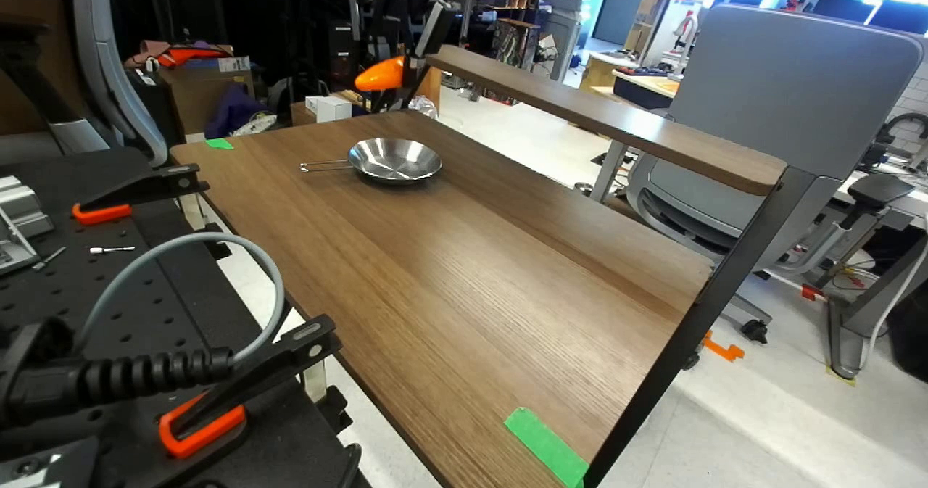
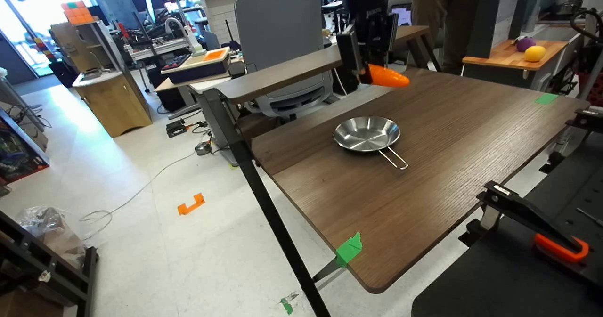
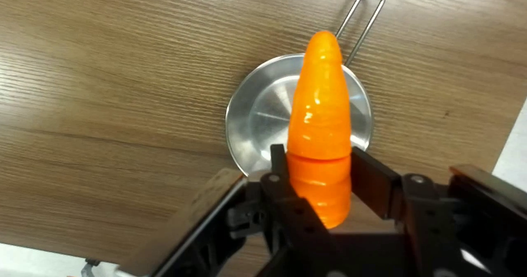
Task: Put the carrot on the silver pan.
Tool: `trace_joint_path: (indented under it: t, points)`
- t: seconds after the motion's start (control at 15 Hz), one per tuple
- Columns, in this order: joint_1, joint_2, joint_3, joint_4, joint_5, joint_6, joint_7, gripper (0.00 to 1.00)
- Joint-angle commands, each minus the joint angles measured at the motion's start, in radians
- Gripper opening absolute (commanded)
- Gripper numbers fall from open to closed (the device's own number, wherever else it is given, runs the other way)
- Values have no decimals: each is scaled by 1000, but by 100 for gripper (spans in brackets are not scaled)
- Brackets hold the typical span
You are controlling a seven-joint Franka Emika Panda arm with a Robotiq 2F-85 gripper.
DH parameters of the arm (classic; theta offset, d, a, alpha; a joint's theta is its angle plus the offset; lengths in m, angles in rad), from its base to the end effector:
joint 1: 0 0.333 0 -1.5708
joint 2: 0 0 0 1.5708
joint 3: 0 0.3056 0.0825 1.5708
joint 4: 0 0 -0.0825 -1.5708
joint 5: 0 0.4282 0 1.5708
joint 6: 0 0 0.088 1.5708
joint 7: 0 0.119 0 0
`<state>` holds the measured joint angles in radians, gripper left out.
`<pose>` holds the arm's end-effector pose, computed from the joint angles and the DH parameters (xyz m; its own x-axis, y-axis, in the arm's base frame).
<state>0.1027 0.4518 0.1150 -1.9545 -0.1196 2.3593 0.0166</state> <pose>0.6244 0.1354 0.1885 0.9611 0.2730 -0.0430 0.2744 -0.9611 0.0311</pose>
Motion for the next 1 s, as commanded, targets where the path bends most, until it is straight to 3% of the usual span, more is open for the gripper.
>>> trace_joint_path:
  t: [0.0,0.47,0.93]
  points:
    - [15,79,-19,63,-63,-32,-98,15]
    - [19,204,-48,160,-168,-26,-125,15]
    - [18,209,-9,192,-157,-11,-197,15]
